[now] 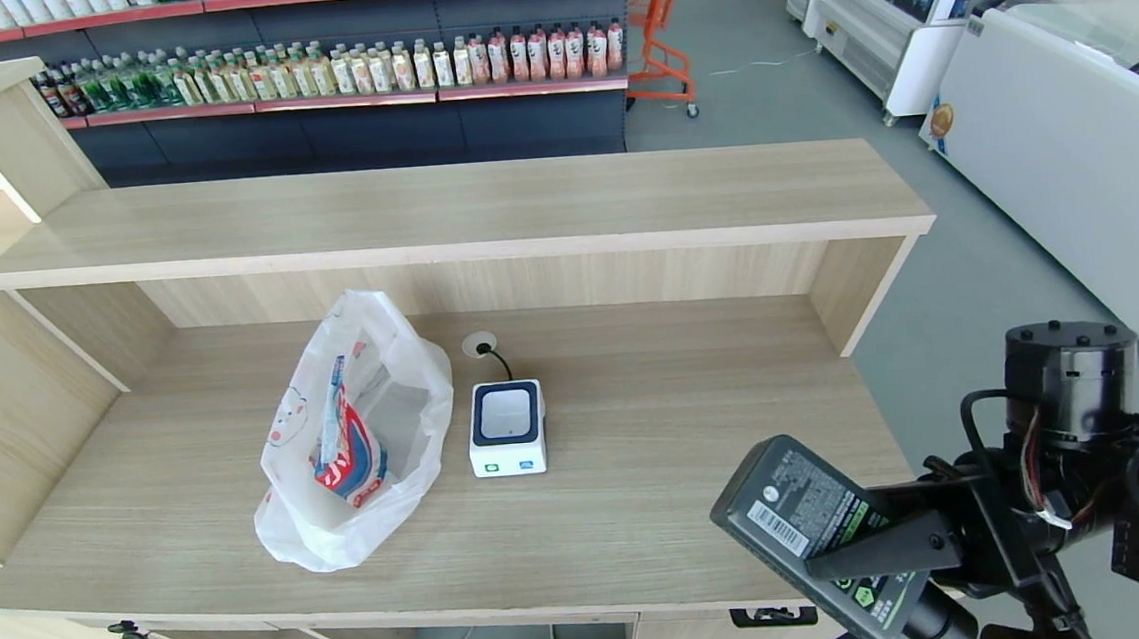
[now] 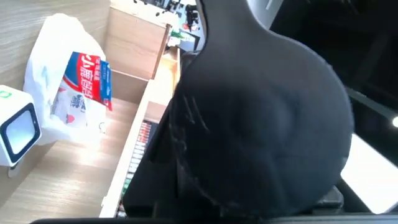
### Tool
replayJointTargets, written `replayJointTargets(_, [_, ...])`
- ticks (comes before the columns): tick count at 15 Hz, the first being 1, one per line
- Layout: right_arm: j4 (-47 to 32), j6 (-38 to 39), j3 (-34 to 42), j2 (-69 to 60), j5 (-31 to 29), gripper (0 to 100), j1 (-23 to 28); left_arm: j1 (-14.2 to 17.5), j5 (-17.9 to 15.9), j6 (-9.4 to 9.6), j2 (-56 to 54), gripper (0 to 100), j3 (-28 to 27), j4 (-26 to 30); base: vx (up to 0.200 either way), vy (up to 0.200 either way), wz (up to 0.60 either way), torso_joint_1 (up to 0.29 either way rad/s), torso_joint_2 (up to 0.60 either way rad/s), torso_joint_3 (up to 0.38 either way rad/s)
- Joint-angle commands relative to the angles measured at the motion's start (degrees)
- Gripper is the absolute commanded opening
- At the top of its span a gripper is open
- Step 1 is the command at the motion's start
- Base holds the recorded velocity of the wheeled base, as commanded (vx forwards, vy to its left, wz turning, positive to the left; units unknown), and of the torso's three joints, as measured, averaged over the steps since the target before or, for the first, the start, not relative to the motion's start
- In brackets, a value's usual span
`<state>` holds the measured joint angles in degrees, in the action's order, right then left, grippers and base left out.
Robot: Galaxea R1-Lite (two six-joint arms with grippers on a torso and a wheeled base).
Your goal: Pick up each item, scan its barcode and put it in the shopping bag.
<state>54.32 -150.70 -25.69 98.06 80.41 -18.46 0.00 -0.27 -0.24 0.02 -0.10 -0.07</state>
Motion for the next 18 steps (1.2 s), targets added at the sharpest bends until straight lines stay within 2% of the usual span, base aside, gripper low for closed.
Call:
replayJointTargets(1, [0.0,0.0,0.3,-0.6,0.0,0,-0.7,0.0,0.0,-0.02,0.0,100,0.0,0.0,0.0,0.0,0.0,0.0,0.0,0.0])
replayJointTargets(7, [-0.1,0.1,0.8,-0.5,-0.1,0,-5.4,0.0,0.0,-0.02,0.0,100,0.0,0.0,0.0,0.0,0.0,0.0,0.0,0.0])
replayJointTargets(18, [-1.8,-0.4,0.8,-0.9,-0.1,0,-5.4,0.0,0.0,-0.02,0.0,100,0.0,0.0,0.0,0.0,0.0,0.0,0.0,0.0])
